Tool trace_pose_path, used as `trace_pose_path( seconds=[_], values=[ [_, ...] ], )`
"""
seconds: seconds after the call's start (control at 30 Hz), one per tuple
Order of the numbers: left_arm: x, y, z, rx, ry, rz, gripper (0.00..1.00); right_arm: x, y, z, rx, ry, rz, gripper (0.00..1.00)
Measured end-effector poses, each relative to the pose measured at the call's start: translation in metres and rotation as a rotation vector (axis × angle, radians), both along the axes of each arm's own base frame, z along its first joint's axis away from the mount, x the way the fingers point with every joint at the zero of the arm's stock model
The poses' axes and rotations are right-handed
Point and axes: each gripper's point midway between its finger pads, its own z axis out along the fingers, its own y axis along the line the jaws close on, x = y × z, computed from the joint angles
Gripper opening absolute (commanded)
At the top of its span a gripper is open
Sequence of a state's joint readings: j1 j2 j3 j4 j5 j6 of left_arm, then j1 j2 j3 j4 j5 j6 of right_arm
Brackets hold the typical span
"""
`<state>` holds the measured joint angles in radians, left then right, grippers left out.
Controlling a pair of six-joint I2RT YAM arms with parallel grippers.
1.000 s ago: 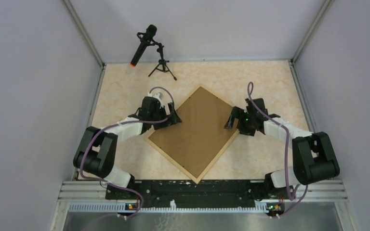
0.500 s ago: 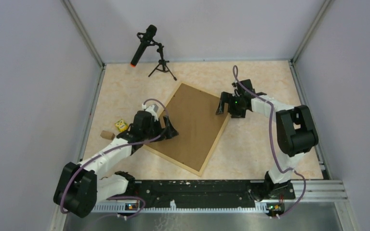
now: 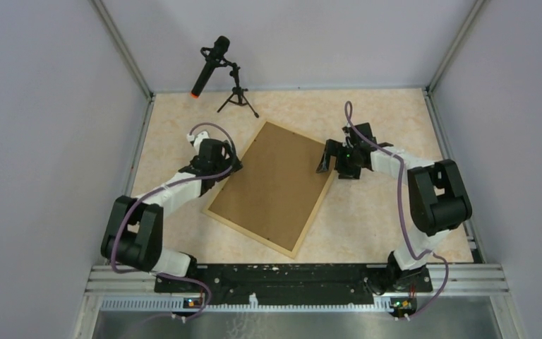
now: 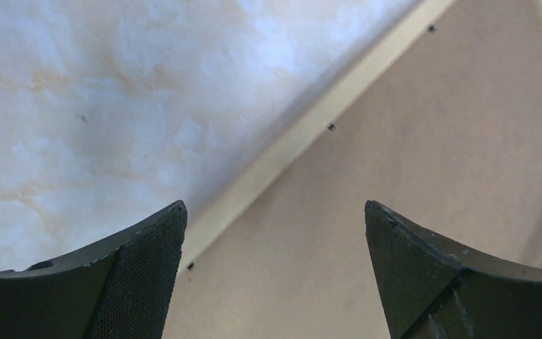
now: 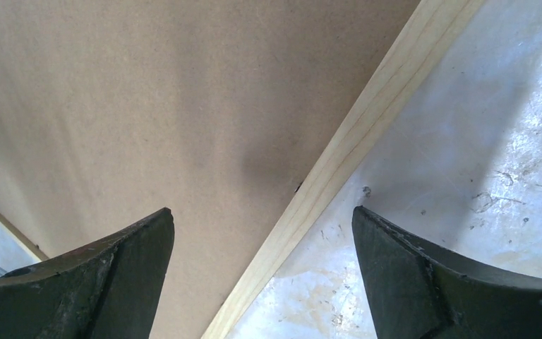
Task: Put the photo into the frame
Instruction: Adjust the photo frame at the center of the board.
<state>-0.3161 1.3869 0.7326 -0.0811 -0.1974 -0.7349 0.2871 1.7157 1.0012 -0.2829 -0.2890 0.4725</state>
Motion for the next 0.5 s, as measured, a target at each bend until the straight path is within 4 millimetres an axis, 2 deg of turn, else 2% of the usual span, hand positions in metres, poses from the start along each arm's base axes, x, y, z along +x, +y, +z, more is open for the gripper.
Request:
trace_pose_path(
  seconds=[0.13,0.23,0.37,0.5],
  values=[
    [0.014,0.006,-0.023,0.004,0.069,0.001,0.98,0.000,0.003,0.001,0.022,-0.016,0.008,0.95],
    [0.010,-0.002,-0.034,-0.040,0.116,-0.054,0.97,0.000,0.005,0.002,0.032,-0.019,0.013,0.95],
    [-0.004,-0.017,-0.035,-0.106,0.101,-0.147,0.95,0.000,0.006,0.002,0.039,-0.019,0.018,0.95],
    [-0.037,-0.026,-0.034,-0.156,0.085,-0.216,0.95,0.002,0.006,0.002,0.039,-0.022,0.016,0.95]
  ],
)
